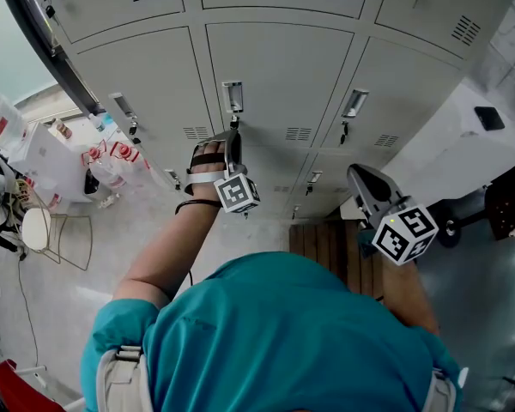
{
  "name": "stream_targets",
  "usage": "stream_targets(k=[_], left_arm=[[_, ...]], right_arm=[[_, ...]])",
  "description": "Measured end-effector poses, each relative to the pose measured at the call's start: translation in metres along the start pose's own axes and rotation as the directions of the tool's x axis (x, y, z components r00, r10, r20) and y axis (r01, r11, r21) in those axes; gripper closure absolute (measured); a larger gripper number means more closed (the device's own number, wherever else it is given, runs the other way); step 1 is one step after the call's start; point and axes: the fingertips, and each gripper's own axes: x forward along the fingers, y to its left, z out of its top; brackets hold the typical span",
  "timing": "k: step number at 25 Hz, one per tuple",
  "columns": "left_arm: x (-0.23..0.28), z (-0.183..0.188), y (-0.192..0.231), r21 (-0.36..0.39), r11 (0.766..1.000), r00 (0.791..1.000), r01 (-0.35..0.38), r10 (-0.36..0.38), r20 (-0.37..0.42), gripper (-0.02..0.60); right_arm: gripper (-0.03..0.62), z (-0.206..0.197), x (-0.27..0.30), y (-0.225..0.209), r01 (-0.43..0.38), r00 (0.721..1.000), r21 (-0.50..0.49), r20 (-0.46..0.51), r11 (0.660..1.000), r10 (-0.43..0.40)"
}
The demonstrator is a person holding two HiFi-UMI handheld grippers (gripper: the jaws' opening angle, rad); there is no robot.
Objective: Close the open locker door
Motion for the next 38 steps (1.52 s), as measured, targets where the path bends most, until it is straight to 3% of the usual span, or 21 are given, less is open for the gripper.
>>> stream_targets(k=[5,19,23,26,28,30,34,38], left_arm=[[-0.002,0.001,0.003,-0.028,1.0,1.0,-0.015,0.015,0.009,0.527],[0.018,-0.002,0.013,-0.036,0.998,0.997,0.06,-0.062,-0.047,0.548],[0.02,-0.002,0.013,-0.155,0.983,0.994,0.098,-0.104,-0.033,0.549],[0.021,-0.004,0.015,-0.309,0.943,0.992,0.125,-0.13,0.004,0.549],[0.022,-0.005,0.017,-0.449,0.879,0.987,0.157,-0.155,0.041,0.549],[0.024,-0.007,0.018,-0.605,0.77,0.978,0.204,-0.183,0.097,0.549],[0.022,-0.011,0.024,-0.827,0.485,0.957,0.283,-0.196,0.213,0.549],[0.021,-0.016,0.026,-0.917,0.218,0.938,0.333,-0.178,0.298,0.549]], right_arm=[[0.595,-0.001,0.0,-0.002,0.001,1.0,0.004,-0.003,1.0,-0.001],[0.595,-0.002,-0.004,-0.005,0.007,1.0,0.011,0.001,1.0,-0.007],[0.595,-0.003,-0.005,-0.006,0.011,1.0,0.013,-0.001,1.0,-0.011],[0.595,-0.004,-0.005,-0.006,0.01,1.0,0.013,-0.001,1.0,-0.01],[0.595,-0.004,-0.005,-0.007,0.011,1.0,0.014,-0.001,1.0,-0.011],[0.595,-0.004,-0.005,-0.007,0.011,1.0,0.016,0.0,1.0,-0.011],[0.595,-0.005,-0.006,-0.006,0.01,1.0,0.016,-0.004,1.0,-0.01],[0.595,-0.005,-0.006,-0.006,0.009,1.0,0.015,-0.005,1.0,-0.009]])
